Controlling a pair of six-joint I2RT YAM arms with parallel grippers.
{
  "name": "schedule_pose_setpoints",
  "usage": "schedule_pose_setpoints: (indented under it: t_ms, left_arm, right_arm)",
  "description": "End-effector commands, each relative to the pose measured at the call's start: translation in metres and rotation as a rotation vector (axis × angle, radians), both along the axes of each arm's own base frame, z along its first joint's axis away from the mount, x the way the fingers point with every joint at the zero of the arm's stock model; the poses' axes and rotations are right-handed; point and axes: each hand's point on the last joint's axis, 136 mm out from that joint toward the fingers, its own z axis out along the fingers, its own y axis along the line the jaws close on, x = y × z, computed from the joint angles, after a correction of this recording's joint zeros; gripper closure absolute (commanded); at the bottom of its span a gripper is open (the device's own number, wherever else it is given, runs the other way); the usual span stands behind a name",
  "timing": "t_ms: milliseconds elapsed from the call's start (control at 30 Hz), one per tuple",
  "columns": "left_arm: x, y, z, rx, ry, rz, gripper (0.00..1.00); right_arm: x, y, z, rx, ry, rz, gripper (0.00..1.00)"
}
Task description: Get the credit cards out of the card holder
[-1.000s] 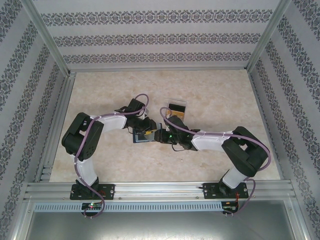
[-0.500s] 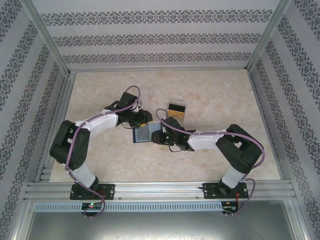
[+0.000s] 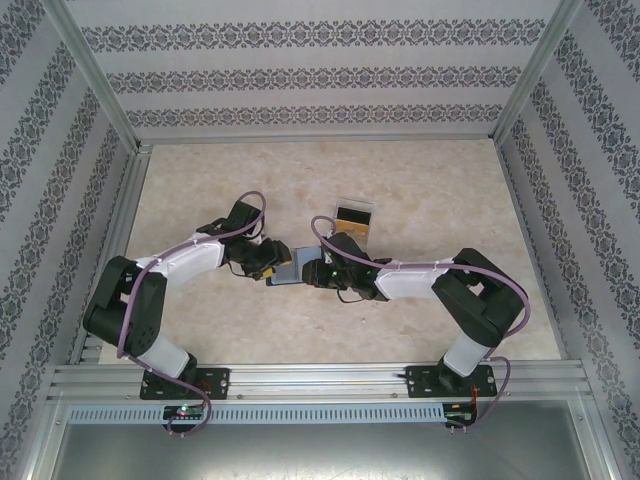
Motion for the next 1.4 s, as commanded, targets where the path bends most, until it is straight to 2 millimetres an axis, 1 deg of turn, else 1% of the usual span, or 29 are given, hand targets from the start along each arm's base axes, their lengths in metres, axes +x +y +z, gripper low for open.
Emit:
schedule_pose_setpoints:
  t_ms: [0, 200, 333, 400, 700, 833, 1000, 1200, 1367]
  left_arm:
    - [-0.011, 0.0, 0.0, -0.02, 0.052, 0.009, 0.45]
    - [-0.017, -0.008, -0.006, -0.024, 0.075, -0.014, 0.44]
    - [-0.018, -0.006, -0.012, 0.002, 0.082, -0.018, 0.43]
    - [-0.017, -0.005, -0.013, 0.021, 0.071, -0.023, 0.43]
    - [0.008, -0.001, -0.006, 0.093, -0.006, -0.038, 0.44]
    - [0.014, 0.0, -0.011, 0.117, -0.007, -0.051, 0.45]
    - [0.017, 0.004, -0.019, 0.16, -0.005, -0.06, 0.45]
    - [0.015, 0.009, -0.025, 0.189, 0.002, -0.068, 0.45]
    - [0.014, 0.008, -0.03, 0.187, 0.009, -0.071, 0.46]
  right_arm:
    - [0.007, 0.003, 0.007, 0.005, -0.024, -0.001, 0.68]
    - [0.008, 0.004, 0.008, 0.006, -0.025, 0.002, 0.68]
    - [0.008, 0.005, 0.01, 0.003, -0.032, 0.007, 0.68]
    - [0.01, 0.001, 0.012, -0.017, -0.047, 0.004, 0.68]
    - [0.032, -0.021, 0.026, -0.13, -0.101, -0.014, 0.68]
    - [0.039, -0.028, 0.02, -0.163, -0.084, -0.017, 0.68]
    - [0.045, -0.026, 0.009, -0.18, -0.059, 0.004, 0.69]
    - [0.042, -0.025, -0.005, -0.193, -0.026, 0.013, 0.69]
    - [0.04, -0.025, -0.011, -0.2, -0.013, 0.019, 0.69]
